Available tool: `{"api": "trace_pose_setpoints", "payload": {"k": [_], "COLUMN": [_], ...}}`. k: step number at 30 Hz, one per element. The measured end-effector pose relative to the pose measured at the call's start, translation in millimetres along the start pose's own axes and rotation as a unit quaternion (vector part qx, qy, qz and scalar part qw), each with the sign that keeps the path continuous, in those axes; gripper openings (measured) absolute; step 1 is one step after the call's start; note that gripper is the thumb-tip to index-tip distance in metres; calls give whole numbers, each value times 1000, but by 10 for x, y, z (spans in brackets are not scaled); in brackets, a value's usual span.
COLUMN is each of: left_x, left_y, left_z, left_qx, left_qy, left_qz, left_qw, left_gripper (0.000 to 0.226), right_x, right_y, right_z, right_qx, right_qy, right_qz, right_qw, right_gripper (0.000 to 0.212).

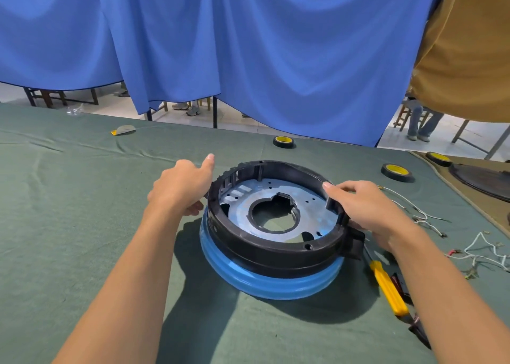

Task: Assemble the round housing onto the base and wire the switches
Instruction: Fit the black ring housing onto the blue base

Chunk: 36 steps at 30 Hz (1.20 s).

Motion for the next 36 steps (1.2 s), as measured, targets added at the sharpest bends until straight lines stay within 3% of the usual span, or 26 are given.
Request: {"api": "trace_pose_setpoints", "payload": {"k": [2, 3, 7, 12, 17, 23, 36], "left_x": [-10, -41, -173, -165, -139, -133, -126], "left_y": [-16, -17, -5, 30, 4, -19, -34], "left_z": [1, -16, -193, -313, -271, -253, -241], "left_qx": [-37, -33, 85, 102, 90, 72, 22], "left_qy": [-47, -20, 212, 204, 216, 215, 177], "left_qz": [-17, -43, -121, -121, -104, -98, -105], "left_qw": [998, 998, 966, 966, 967, 969, 978], "left_gripper": [67, 65, 44, 49, 37, 22, 27], "right_x": [23, 26, 1, 42, 87, 142, 163], "right_y": [-16, -25, -30, -26, -21, -5, -55], "right_z": [38, 45, 28, -13, -34, -56, -62], "right_qx": [-19, -26, -47, -75, -83, -81, -93], "right_qy": [15, 17, -2, 20, 28, 33, 31], "right_qz": [9, 13, 20, 47, 69, 76, 84], "right_qw": [1000, 999, 999, 996, 994, 993, 992], "right_gripper": [34, 28, 13, 20, 12, 18, 24]}}
Point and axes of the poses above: each hand's wrist, its own y-axis away from the middle knuckle, its own z-axis out of the back of the hand, x = y × z, the point moved 4 cm from there along -y, towards the middle knuckle, and after that the axes turned 6 degrees about x, right-handed, at the moved point
